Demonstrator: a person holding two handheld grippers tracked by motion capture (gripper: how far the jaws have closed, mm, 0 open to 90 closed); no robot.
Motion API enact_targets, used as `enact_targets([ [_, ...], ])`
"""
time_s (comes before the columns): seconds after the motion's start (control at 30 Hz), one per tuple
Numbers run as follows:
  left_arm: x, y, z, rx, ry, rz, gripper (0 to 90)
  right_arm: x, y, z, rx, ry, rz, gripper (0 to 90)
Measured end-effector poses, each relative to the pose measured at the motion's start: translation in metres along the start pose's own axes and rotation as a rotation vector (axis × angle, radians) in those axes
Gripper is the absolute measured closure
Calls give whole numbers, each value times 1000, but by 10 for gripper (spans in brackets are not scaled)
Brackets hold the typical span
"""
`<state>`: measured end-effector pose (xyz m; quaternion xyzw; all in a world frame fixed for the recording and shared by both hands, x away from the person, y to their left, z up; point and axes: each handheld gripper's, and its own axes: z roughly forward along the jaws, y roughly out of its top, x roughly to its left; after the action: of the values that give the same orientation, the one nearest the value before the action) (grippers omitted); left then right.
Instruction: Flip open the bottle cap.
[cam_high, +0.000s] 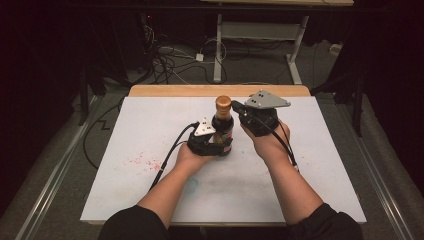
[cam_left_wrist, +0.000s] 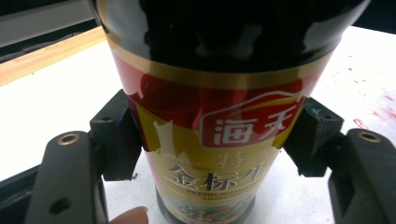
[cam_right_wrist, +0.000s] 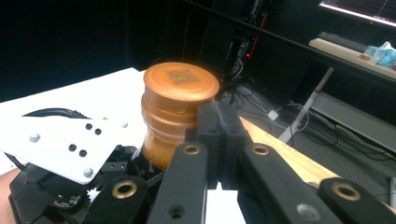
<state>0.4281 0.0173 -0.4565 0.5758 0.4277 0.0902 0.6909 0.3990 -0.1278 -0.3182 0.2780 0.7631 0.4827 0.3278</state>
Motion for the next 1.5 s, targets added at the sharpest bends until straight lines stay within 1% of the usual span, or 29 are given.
enact_targets([
  [0.1,0,0,0,-5,-2,-1,289,-1,0,0,-3,4,2,900],
  [0.37,1,0,0,-5,-6,-1,289,-4,0,2,-1,7,-16,900],
  [0.5,0,-1,1,-12,-6,-7,289,-3,1,3,1,1,-20,900],
  [0.53,1,-1,0,-13,-7,-7,289,-3,1,3,3,4,-13,900],
  [0.67,1,-1,0,-18,-7,-10,289,-1,1,2,3,-3,-23,900],
  [0.73,0,-1,1,-20,-5,-11,289,-2,1,2,4,3,-18,900],
  [0.77,4,-1,-3,36,-16,56,289,-2,2,2,5,2,-21,900],
  [0.8,4,-1,-3,37,-16,57,289,-2,2,2,6,3,-22,900],
  [0.83,0,-1,1,-21,-4,-11,289,-2,2,2,6,5,-22,900],
  [0.9,0,-1,1,-20,-5,-11,289,-3,2,2,7,12,-17,900],
  [1.03,0,-1,1,-17,-2,-11,289,-3,2,2,12,16,-26,900],
  [1.07,4,-1,-3,34,-12,51,289,-3,3,2,19,13,-34,900],
  [1.2,4,-1,-3,41,-9,60,289,-2,5,2,27,13,-45,900],
  [1.37,4,-1,-3,37,-5,49,290,-2,6,3,32,12,-25,900],
  [1.5,4,-1,-3,39,-2,54,290,-1,6,3,26,10,-22,900],
])
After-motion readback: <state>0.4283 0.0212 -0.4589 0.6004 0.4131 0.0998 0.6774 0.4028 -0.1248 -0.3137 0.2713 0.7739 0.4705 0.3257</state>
